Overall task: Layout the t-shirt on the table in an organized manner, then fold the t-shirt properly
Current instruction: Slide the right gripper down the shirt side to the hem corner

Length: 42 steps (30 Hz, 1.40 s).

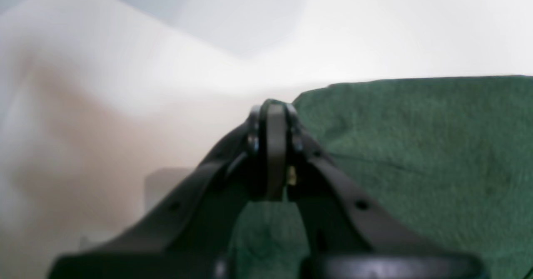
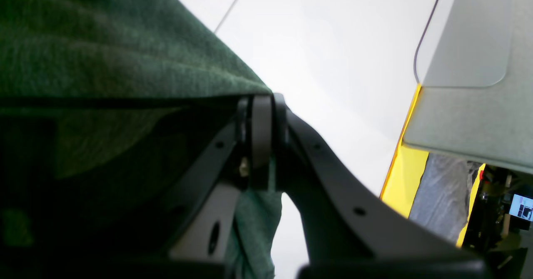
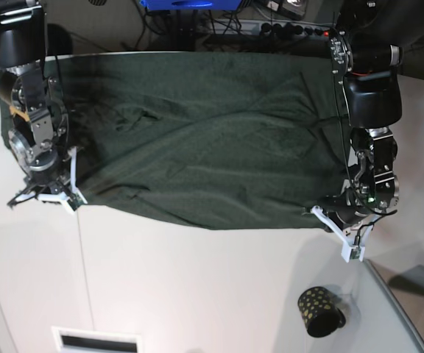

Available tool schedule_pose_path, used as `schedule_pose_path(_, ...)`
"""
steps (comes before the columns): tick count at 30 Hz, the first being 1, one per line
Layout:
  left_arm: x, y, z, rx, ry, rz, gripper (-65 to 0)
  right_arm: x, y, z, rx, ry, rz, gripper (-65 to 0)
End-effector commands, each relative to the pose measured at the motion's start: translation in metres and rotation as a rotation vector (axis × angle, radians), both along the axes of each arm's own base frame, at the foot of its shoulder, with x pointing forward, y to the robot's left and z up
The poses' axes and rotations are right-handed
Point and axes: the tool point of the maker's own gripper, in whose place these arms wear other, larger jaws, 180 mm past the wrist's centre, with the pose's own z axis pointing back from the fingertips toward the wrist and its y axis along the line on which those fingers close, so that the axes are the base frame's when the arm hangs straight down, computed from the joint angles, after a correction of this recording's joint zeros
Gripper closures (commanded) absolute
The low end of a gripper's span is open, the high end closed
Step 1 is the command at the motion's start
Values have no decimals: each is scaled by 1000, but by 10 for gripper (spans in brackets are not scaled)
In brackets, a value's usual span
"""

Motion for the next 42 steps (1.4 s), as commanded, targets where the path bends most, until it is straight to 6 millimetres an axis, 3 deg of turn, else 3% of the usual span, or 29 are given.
schedule_pose_path(1, 21, 7, 27, 6, -85, 9, 0, 16, -11, 20, -23, -59, -1, -6)
schedule_pose_path(9, 23, 7, 29, 6, -90, 9, 0, 34, -28, 40, -60, -98, -2, -6)
schedule_pose_path(19, 20, 9, 27, 5, -85, 14, 0, 26, -37, 4, -56, 9, -32, -6)
schedule_pose_path(24, 18, 8, 25, 3, -80, 13, 0, 32, -40, 3, -49, 12, -43, -20)
schedule_pose_path(26, 18, 7, 24, 4, -78, 12, 0, 35, -33, 3, -34, 9, -42, -80)
schedule_pose_path(31, 18, 7, 24, 4, -78, 12, 0, 35, -29, 2, -30, 11, -41, -339)
schedule_pose_path(38, 18, 7, 24, 4, -78, 12, 0, 27, -24, -13, -20, 52, -46, -354)
schedule_pose_path(42, 18, 7, 24, 4, -78, 12, 0, 31, -23, -5, -8, 26, -53, -353)
